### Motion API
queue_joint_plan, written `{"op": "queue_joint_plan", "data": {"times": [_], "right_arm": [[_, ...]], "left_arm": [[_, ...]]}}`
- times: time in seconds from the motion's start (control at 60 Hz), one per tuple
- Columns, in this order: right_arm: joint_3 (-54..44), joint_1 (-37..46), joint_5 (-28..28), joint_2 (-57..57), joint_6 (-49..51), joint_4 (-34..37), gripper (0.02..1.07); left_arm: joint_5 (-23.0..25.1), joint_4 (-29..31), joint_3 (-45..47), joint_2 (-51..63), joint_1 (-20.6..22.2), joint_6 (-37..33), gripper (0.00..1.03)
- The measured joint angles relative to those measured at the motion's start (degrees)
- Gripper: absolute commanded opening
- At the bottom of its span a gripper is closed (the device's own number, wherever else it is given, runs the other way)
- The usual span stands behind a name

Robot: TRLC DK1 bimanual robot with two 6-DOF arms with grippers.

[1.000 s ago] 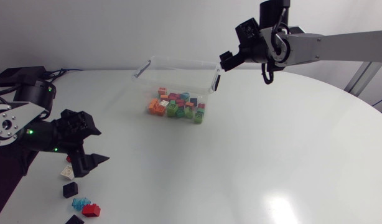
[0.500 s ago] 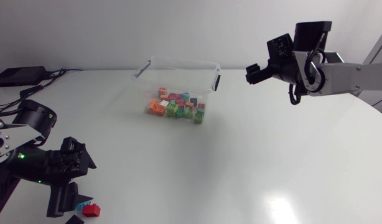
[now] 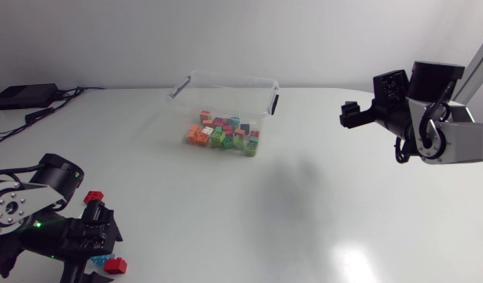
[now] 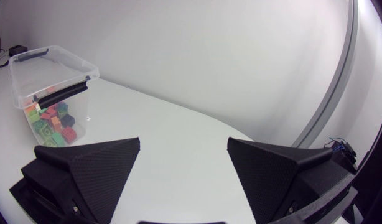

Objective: Place the duplo bricks in the container

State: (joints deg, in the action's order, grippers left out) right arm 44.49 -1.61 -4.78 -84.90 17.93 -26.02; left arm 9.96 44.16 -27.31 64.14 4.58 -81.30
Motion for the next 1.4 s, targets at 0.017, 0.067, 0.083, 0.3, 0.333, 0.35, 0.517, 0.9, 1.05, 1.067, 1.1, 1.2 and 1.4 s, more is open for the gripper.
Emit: {"op": "queue_joint_plan", "data": {"times": [0.017, 0.067, 0.083, 0.3, 0.333, 0.35, 0.517, 0.9, 1.05, 1.067, 1.1, 1.2, 1.4], "right_arm": [[-0.39, 0.22, 0.0, 0.35, 0.02, -0.15, 1.03], [-1.77, 0.94, -0.02, 1.33, 0.02, -1.31, 1.03], [-2.25, 1.18, 0.0, 1.68, 0.02, -1.6, 1.03], [-7.21, 4.7, 0.02, 6.86, 0.04, -3.3, 1.03], [-7.65, 5.4, 0.04, 7.37, 0.04, -3.52, 1.03], [-7.89, 5.79, 0.04, 7.65, 0.04, -3.67, 1.03], [-10.19, 9.29, 1.42, 9.94, 0.04, -4.66, 1.03], [-18.38, 14.49, 4.74, 16.24, 0.04, -6.97, 1.03], [-20.52, 16.96, 6.75, 19.17, 0.04, -7.28, 1.03], [-20.87, 17.29, 6.97, 19.47, 0.04, -7.3, 1.03], [-21.49, 17.84, 7.15, 20.04, 0.02, -7.3, 1.03], [-23.1, 18.97, 7.78, 21.4, 0.02, -8.2, 1.03], [-26.32, 19.74, 9.31, 23.8, 0.07, -9.68, 1.03]], "left_arm": [[-0.07, -0.33, 0.15, 0.13, 0.17, 0.0, 0.85], [-0.31, -1.07, 0.57, 0.92, 0.7, 0.02, 0.81], [-0.44, -1.25, 0.66, 1.11, 0.81, 0.02, 0.79], [-1.09, -3.19, 1.44, 4.22, 2.82, 0.26, 0.37], [-1.11, -3.65, 1.46, 4.52, 3.17, 0.28, 0.29], [-1.14, -3.85, 1.49, 4.68, 3.32, 0.31, 0.24], [-1.51, -5.7, 2.32, 6.05, 4.24, 0.7, 0.08], [-1.75, -5.68, 0.92, 4.59, 5.55, 3.3, 0.08], [-1.73, -5.7, -2.6, 2.19, 5.75, 4.68, 0.08], [-1.73, -5.68, -2.99, 1.77, 5.75, 4.81, 0.08], [-1.7, -5.68, -3.72, 1.11, 5.75, 4.83, 0.08], [-1.68, -5.64, -5.33, 0.33, 5.75, 5.35, 0.08], [-1.25, -5.49, -8.31, 0.24, 6.82, 7.41, 0.08]]}}
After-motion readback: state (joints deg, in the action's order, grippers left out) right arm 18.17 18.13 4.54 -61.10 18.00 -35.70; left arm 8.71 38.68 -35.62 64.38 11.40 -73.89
